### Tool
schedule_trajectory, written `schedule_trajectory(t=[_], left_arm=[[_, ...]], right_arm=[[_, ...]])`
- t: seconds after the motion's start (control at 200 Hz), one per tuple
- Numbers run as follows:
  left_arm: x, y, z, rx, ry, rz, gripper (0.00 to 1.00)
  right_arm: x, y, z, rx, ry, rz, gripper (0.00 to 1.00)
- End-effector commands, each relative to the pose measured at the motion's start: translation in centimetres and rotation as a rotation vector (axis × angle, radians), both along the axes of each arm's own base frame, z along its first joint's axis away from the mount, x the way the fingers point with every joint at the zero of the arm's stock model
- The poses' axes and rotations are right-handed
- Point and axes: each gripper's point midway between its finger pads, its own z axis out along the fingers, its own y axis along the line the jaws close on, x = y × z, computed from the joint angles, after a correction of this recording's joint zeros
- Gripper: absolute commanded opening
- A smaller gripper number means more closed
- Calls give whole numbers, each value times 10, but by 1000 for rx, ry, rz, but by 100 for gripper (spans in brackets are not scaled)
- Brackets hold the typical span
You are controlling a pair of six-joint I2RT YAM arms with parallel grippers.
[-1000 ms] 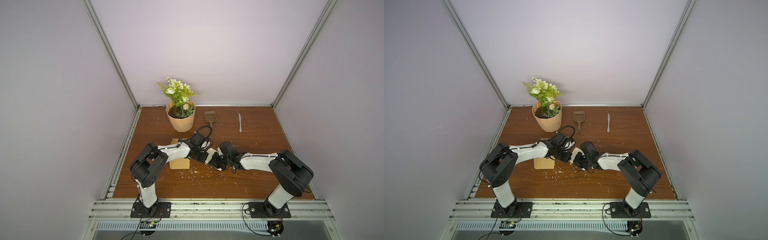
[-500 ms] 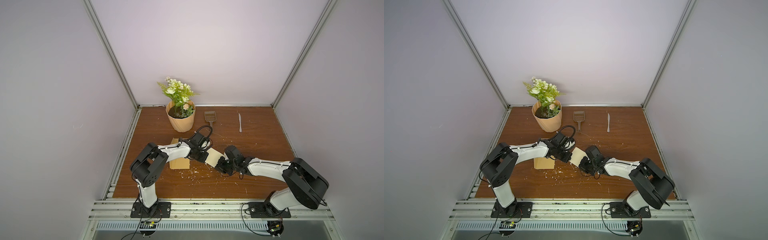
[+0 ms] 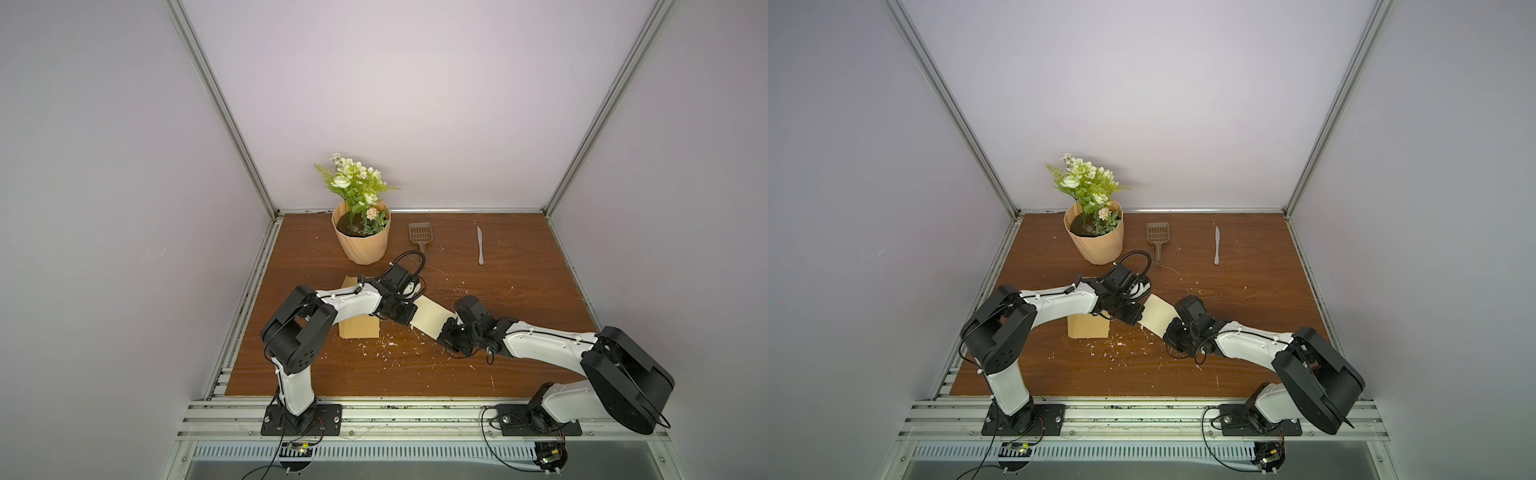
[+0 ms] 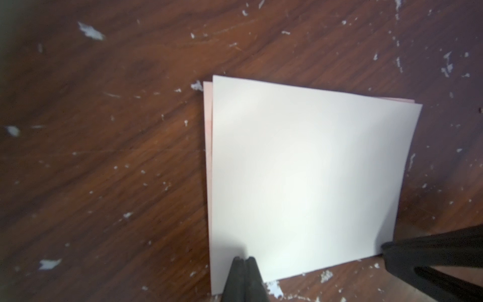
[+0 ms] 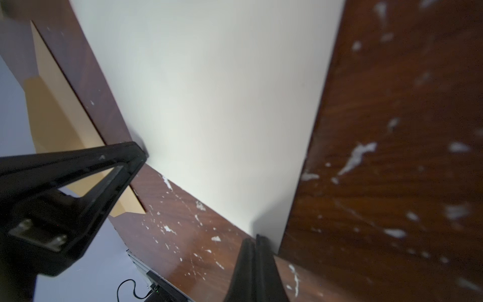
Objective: Fold the letter paper in half and place it into the envelope
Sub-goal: Fold the letter paper at the center of the board.
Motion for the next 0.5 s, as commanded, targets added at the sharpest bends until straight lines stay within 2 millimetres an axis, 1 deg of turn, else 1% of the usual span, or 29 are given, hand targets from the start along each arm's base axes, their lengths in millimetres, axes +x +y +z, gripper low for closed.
schedule_trajectory(t=[0.0, 0.225, 0.35, 0.435, 0.495], left_arm=[[-48, 34, -54, 184, 186, -28, 0], [-46, 33, -53, 183, 186, -30, 0], [-44, 28, -49, 167, 187, -35, 0], [-39, 23, -41, 157, 175, -39, 0], [-33, 16, -30, 141, 159, -50, 0]], right_arm=[[-16, -29, -22, -116, 71, -34, 0], [-17, -33, -25, -128, 81, -33, 0], [-14, -33, -27, -140, 85, -24, 0], [-11, -32, -27, -157, 87, -10, 0], [-9, -31, -26, -167, 86, 1, 0]])
